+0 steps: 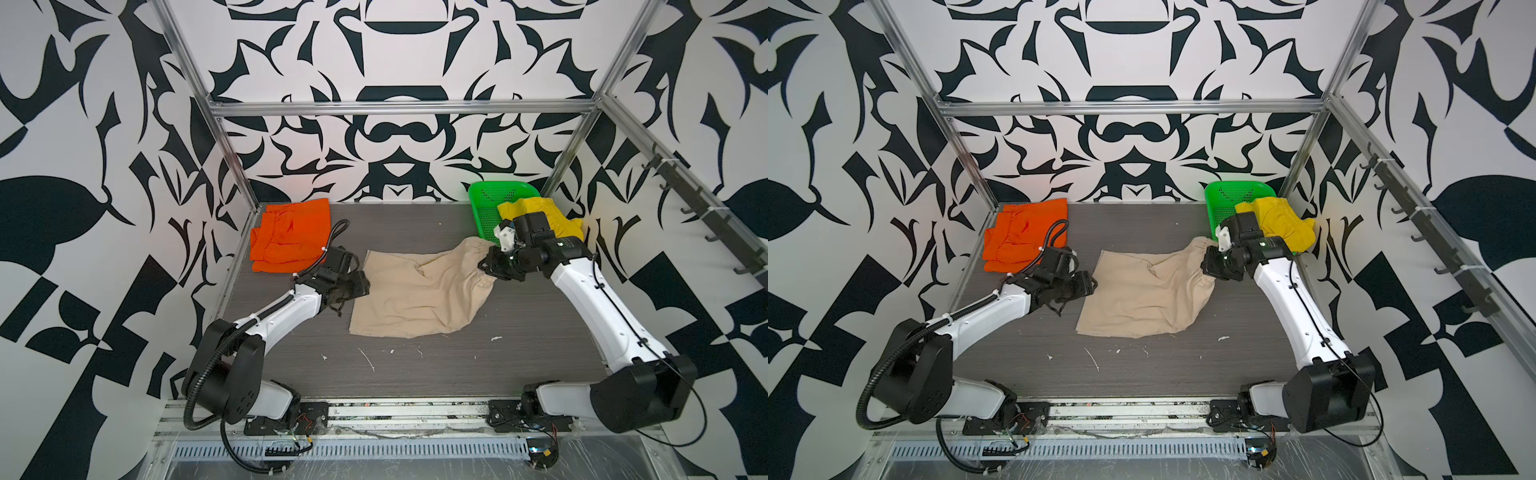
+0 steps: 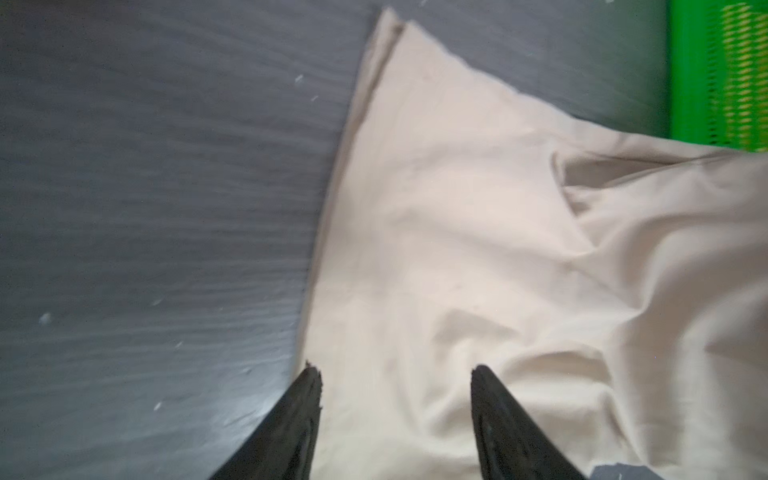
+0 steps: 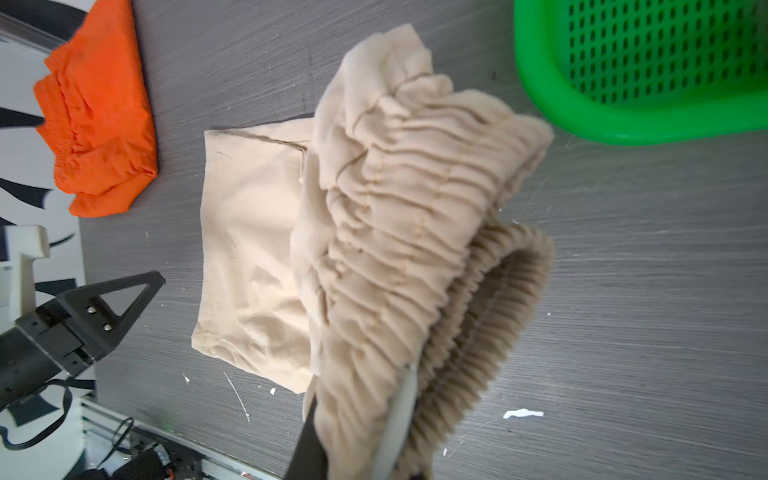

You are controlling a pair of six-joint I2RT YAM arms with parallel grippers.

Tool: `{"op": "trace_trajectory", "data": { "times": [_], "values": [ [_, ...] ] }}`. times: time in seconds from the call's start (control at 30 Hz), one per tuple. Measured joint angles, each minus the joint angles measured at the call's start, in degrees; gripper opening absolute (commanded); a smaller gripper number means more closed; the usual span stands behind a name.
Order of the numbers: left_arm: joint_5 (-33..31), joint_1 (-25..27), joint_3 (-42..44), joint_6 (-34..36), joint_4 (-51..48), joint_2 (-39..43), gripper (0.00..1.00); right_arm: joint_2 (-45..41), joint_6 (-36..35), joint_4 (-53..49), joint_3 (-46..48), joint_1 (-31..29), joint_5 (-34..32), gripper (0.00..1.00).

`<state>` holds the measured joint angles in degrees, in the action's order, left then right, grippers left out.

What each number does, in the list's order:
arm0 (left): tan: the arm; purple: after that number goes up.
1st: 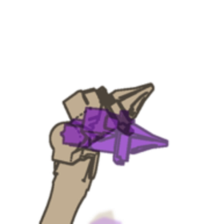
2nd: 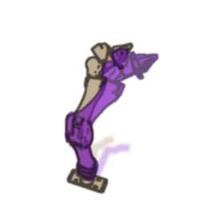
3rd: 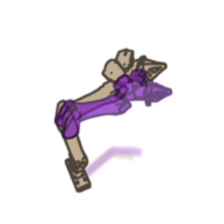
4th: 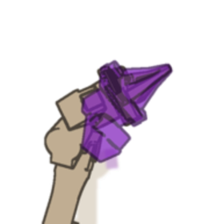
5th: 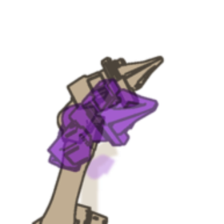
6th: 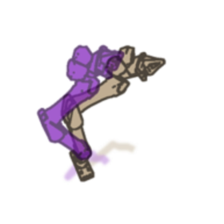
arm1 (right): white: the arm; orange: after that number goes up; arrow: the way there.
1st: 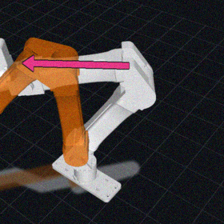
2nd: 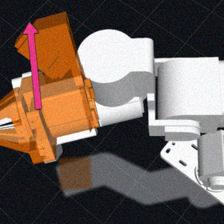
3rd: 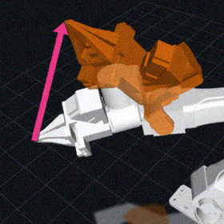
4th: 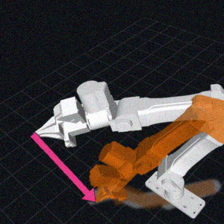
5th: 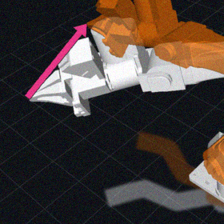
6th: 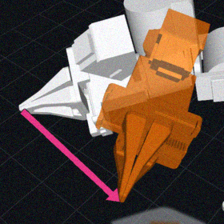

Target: Fold and stack the shorts

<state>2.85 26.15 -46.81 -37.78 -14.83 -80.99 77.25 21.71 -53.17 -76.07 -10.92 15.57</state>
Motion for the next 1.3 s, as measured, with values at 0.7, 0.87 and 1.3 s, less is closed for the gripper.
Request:
{"op": "trace_trajectory", "data": {
  "times": [0.7,0.87,1.3],
  "values": [
    [9.62,-2.43,5.33,-5.7,8.5,-9.49,0.28,20.28,0.85,-12.68,-26.73,-25.18,-25.92,0.04],
    [10.4,-2.47,5.92,-5.77,12.22,-10.6,0.23,26.51,3.06,-14.36,-33.57,-31.98,-30.86,0.05],
    [10.75,-2.47,6.71,-5.77,15.26,-11.1,0.21,43.58,6.97,-16.46,-48.43,-40.52,-33.73,0.08]
  ]
}}
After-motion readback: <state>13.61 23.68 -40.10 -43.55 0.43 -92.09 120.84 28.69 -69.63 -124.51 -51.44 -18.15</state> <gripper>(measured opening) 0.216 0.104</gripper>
